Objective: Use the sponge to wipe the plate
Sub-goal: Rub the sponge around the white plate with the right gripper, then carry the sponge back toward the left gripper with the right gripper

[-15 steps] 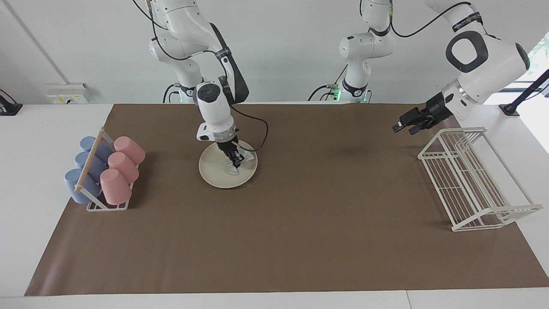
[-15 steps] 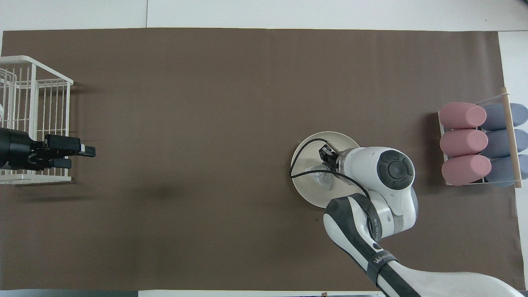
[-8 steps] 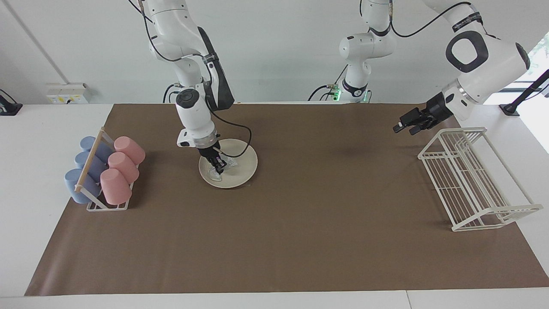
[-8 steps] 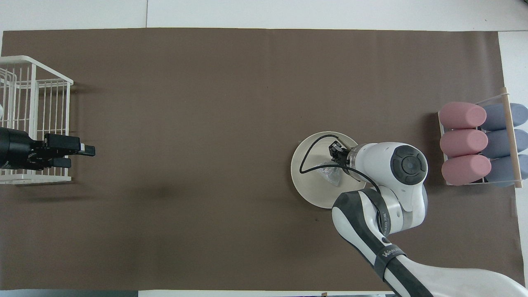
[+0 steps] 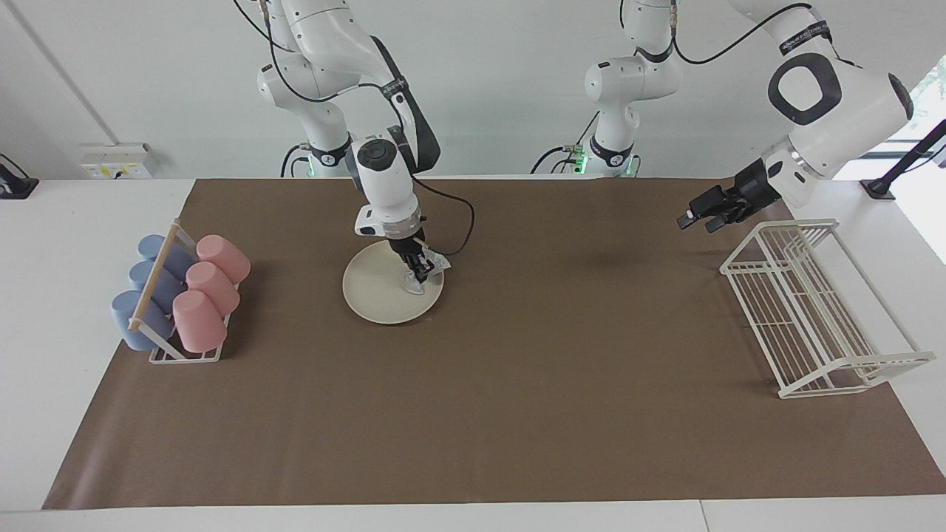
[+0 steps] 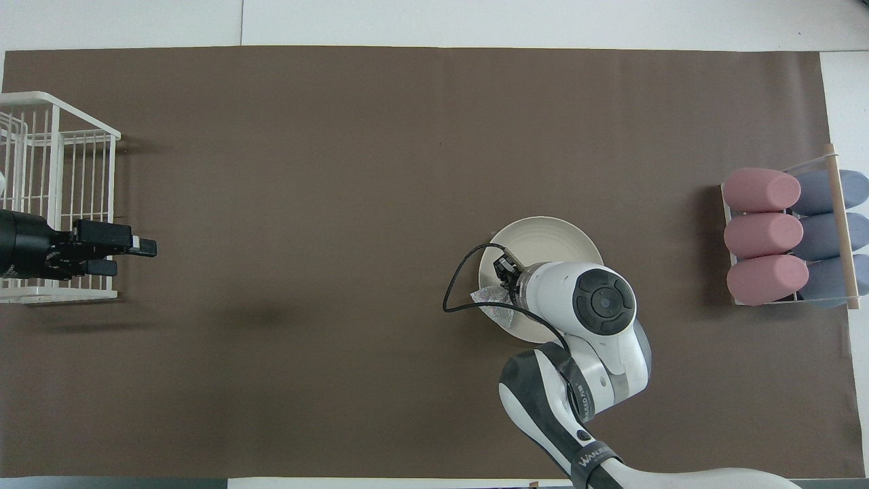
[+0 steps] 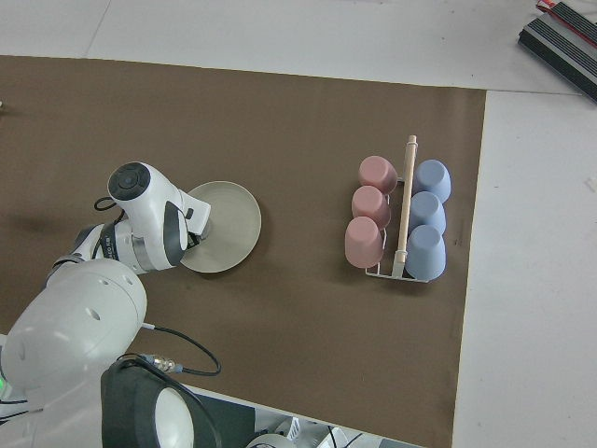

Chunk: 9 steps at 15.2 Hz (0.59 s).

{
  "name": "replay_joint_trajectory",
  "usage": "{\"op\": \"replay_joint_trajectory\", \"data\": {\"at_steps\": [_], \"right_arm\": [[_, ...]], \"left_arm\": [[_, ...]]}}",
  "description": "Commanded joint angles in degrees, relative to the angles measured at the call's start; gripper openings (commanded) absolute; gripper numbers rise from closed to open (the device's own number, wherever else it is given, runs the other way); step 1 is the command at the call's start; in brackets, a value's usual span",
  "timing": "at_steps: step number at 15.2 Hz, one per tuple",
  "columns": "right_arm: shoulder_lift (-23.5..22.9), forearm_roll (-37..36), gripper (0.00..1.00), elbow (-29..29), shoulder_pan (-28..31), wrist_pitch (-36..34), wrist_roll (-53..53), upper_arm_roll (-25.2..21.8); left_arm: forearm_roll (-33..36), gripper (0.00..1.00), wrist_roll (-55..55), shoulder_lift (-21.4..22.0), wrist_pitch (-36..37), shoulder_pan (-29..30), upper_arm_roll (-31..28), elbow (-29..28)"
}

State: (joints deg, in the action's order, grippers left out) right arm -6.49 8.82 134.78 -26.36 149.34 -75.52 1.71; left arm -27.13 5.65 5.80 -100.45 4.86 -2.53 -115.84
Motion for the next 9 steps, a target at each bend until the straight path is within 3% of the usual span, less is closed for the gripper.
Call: {"op": "replay_joint_trajectory", "data": {"at_steps": [1,3,6,9], "right_arm": [[-1.76,1.47,0.0,-10.44,0.26,-9.96,-9.95,0.4],[-5.0,1.55,0.0,-23.01,0.08,-20.8,-15.76,0.57],[-8.17,1.73,0.0,-34.11,-0.7,-25.93,-23.24,0.75],[-15.1,0.94,0.0,-48.17,-4.65,-31.55,-36.76,0.66]], "left_arm": [[1.55,1.0,-1.08,0.62,-1.06,-0.73,-0.19,-0.44],[1.46,1.0,-0.47,0.62,-0.97,-0.73,-0.1,-0.44],[0.5,1.0,-1.17,0.79,-0.28,-0.64,-0.1,-0.08],[-9.32,1.0,-0.99,1.32,3.68,0.24,-0.54,-0.26]]}}
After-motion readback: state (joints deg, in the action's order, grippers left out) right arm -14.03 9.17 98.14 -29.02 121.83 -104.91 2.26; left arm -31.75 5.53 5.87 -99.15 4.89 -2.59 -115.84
